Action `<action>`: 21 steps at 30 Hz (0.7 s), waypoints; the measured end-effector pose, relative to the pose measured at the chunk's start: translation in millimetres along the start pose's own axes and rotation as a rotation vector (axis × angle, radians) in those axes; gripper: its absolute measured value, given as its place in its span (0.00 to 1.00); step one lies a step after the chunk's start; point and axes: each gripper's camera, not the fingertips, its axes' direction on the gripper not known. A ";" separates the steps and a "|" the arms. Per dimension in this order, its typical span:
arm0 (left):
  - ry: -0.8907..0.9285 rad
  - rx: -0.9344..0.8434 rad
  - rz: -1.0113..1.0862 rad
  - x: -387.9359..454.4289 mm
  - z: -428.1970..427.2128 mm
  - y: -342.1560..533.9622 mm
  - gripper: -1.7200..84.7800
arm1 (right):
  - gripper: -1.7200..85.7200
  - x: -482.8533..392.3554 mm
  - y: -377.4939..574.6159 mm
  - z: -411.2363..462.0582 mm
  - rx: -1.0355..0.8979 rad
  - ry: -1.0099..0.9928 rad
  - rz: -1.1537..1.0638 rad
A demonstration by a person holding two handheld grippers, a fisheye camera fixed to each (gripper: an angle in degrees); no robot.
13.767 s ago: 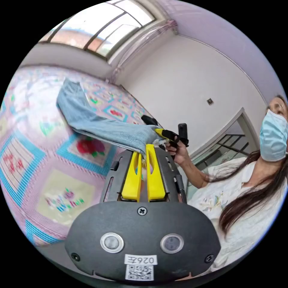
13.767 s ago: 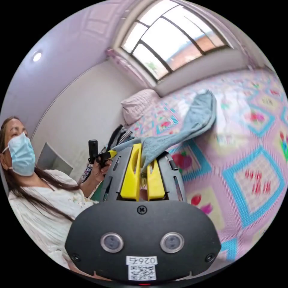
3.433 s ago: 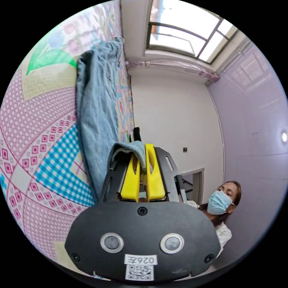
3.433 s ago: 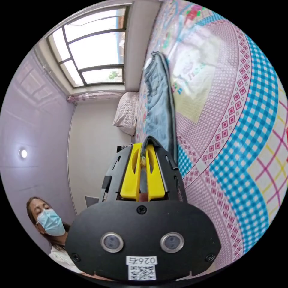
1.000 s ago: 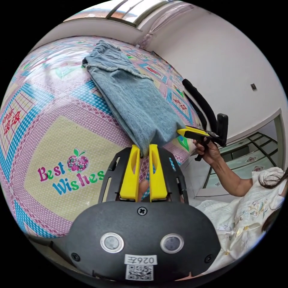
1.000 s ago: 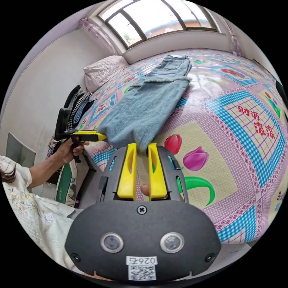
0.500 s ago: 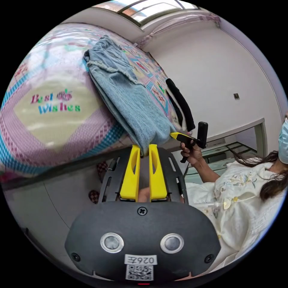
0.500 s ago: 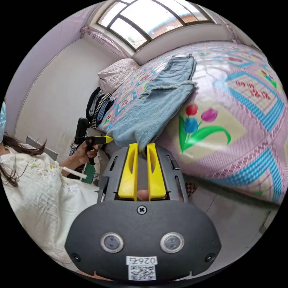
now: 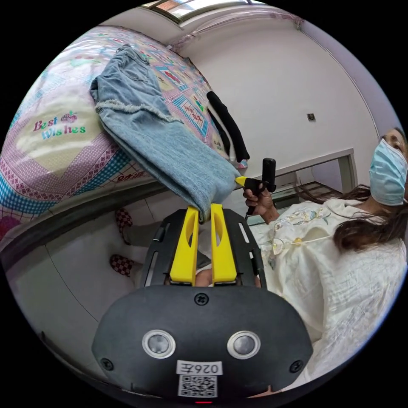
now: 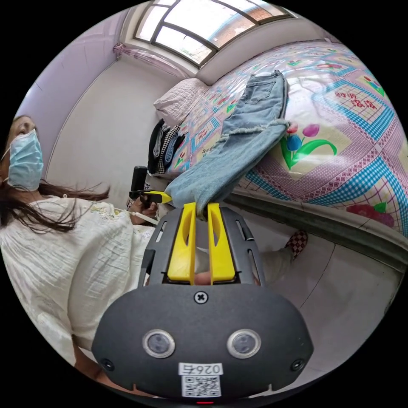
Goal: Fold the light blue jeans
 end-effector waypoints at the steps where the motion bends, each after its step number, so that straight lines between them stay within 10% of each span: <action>1: 0.008 0.004 0.007 2.5 -4.8 -2.9 0.08 | 0.03 0.2 -5.2 -11.9 0.018 -0.012 -0.001; 21: 0.118 0.165 0.044 -48.3 -159.4 -389.5 0.08 | 0.04 173.1 -374.1 -93.7 0.079 -0.304 0.083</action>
